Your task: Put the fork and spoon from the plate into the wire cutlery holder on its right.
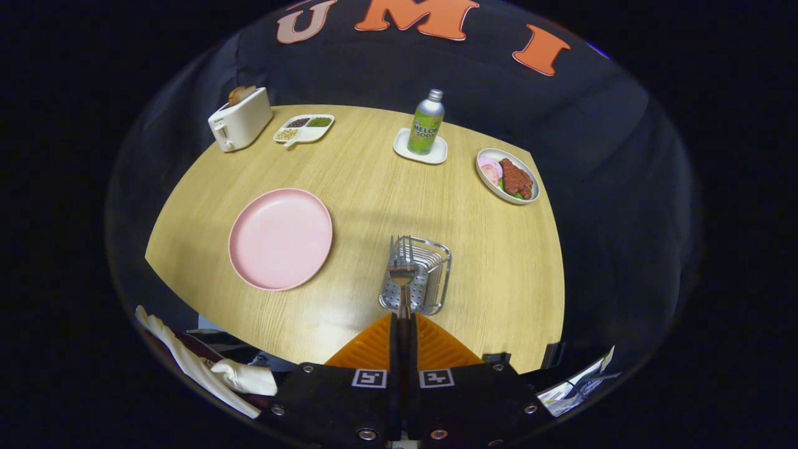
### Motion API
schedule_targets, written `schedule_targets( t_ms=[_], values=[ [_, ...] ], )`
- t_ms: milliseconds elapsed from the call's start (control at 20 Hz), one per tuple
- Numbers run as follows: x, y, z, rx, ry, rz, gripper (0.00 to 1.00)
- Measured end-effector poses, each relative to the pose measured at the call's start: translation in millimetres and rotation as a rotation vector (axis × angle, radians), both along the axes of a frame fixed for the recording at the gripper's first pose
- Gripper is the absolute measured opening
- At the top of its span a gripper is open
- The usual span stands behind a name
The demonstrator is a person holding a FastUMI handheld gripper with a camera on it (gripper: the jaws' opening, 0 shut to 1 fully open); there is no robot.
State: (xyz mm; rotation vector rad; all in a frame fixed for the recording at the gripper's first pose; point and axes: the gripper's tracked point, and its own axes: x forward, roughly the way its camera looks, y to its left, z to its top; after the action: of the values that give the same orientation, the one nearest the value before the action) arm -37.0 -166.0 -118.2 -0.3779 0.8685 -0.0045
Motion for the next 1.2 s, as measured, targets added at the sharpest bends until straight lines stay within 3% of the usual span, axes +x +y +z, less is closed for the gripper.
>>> schedule_targets(
  t_ms=[800, 1200],
  values=[
    [39, -13, -34, -0.055, 0.290, 0.012, 0.06],
    [57, 0, -19, -0.032, 0.228, 0.030, 0.14]
  ],
)
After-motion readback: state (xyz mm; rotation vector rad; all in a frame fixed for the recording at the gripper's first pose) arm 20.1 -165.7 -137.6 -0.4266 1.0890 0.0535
